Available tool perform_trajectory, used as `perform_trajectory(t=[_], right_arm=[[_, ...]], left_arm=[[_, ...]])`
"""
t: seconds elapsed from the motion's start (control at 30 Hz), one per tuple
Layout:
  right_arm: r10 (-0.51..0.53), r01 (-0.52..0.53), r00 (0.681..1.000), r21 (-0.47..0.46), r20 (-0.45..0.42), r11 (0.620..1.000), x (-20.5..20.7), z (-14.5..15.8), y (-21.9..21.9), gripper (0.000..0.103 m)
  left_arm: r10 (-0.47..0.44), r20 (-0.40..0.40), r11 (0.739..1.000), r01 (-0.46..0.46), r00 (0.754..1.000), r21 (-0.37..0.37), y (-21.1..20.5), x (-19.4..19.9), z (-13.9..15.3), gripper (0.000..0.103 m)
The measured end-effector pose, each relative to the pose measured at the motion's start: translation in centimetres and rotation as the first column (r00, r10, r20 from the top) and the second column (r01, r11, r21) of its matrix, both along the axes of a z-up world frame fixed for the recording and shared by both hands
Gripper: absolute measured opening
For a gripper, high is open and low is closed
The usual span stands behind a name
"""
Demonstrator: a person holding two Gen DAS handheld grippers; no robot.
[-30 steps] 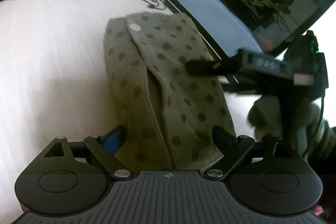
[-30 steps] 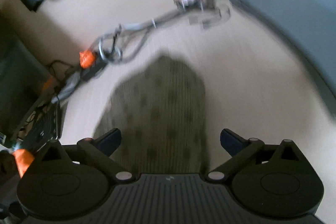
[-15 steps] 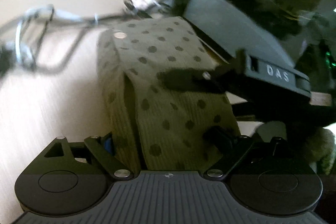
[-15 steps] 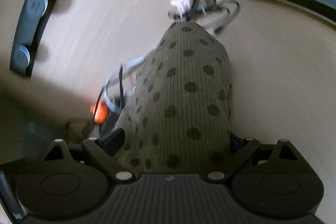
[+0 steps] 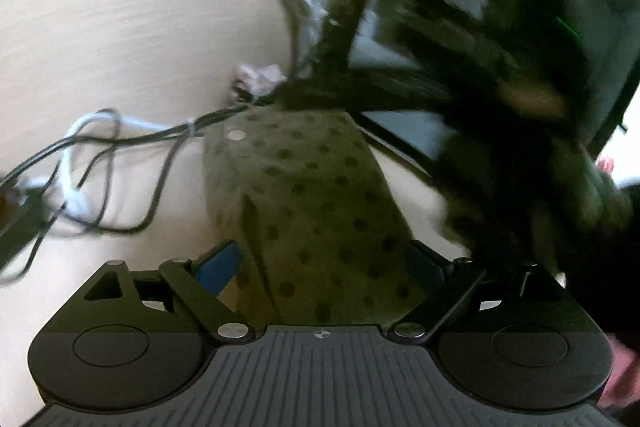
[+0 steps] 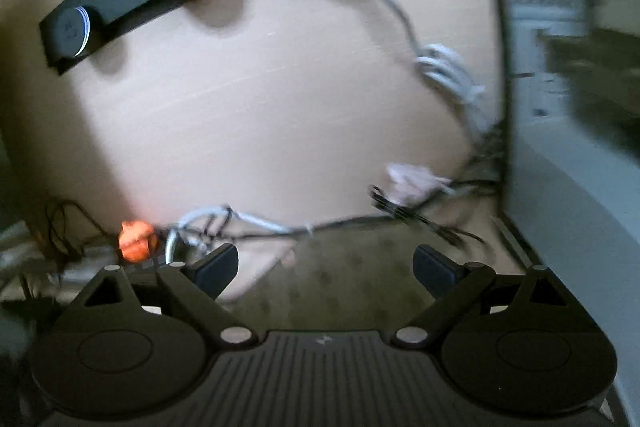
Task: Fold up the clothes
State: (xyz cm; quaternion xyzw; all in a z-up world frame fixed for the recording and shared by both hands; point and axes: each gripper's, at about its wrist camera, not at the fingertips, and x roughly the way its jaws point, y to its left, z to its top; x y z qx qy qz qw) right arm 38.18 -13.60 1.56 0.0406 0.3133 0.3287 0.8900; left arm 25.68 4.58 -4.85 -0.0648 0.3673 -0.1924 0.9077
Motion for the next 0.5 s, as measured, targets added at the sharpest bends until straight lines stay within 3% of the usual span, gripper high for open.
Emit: perform_trajectory(t=[0.13, 0.2, 0.3, 0.4, 0.5], right_arm=[[-0.044, 0.045, 0.981, -0.001, -0.189, 0.999, 4.7, -4.5, 0.9, 0.092], [-0.041, 0.039, 0.985, -0.013, -0.166, 0.999, 4.2, -4.2, 0.8, 0.092], [-0.049, 0.045, 0.991, -0.032, -0.122, 0.998, 2.4, -2.7, 0.2, 0.092], [-0.064, 0.061, 0.994, -0.037, -0.083, 0.997, -0.8, -1.4, -1.9, 0.095], [-0.092, 0.083, 0.992, -0.104, -0.089, 0.991, -3.1, -2.3, -3.3, 0.096]], left_arm=[[-0.088, 0.035, 0.989, 0.083, 0.995, 0.119, -2.0, 0.7, -2.2, 0.095], [-0.143, 0.058, 0.98, 0.133, 0.988, 0.149, -2.2, 0.1, -2.4, 0.095], [-0.172, 0.05, 0.979, 0.165, 0.984, 0.12, -1.5, -0.4, -2.1, 0.095], [-0.173, 0.039, 0.984, 0.172, 0.984, 0.045, -0.4, -1.0, -1.7, 0.095], [-0.188, 0.019, 0.982, 0.188, 0.982, -0.021, 0.2, -1.6, -1.9, 0.095]])
